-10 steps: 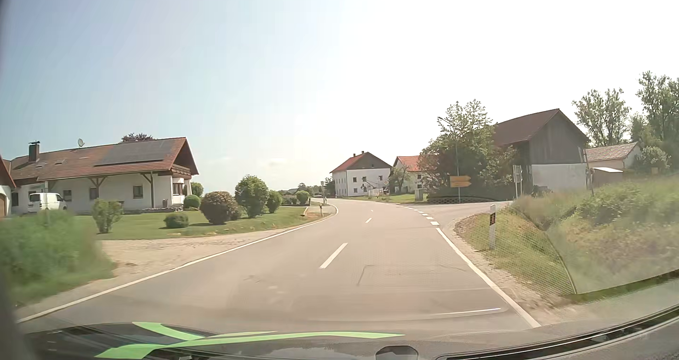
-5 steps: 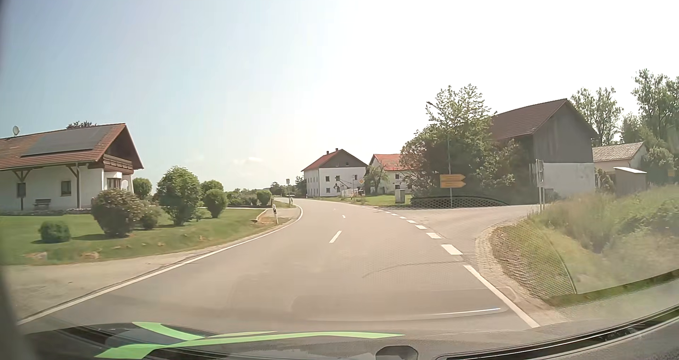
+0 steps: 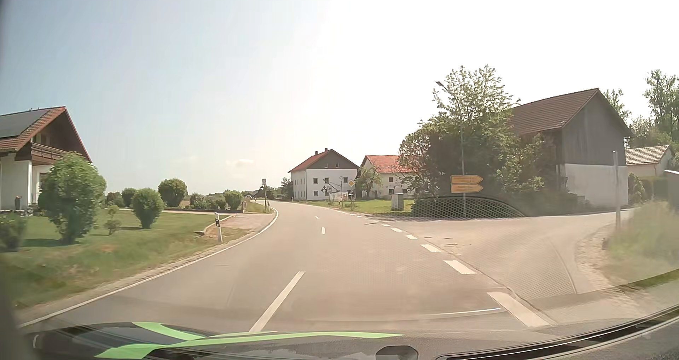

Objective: Follow the waypoints while adhering to traffic rules and regulations

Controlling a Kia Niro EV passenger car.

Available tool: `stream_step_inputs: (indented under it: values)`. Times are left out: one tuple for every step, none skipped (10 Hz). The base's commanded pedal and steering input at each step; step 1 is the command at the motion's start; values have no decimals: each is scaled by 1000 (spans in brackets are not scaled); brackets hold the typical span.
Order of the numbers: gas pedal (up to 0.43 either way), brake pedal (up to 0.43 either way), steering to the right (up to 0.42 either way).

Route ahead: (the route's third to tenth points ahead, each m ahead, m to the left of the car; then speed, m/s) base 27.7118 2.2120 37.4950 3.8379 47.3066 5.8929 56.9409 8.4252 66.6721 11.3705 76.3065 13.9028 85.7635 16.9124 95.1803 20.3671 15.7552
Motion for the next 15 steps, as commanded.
stream_step_inputs:
  values:
    - [130,0,-16]
    - [130,0,-17]
    - [130,0,-20]
    - [130,0,-28]
    - [138,0,-33]
    - [150,0,-34]
    - [150,0,-33]
    - [150,0,-34]
    - [150,0,-34]
    - [150,0,-31]
    - [150,0,-30]
    - [150,0,-30]
    - [157,0,-30]
    - [169,0,-29]
    - [169,0,-30]
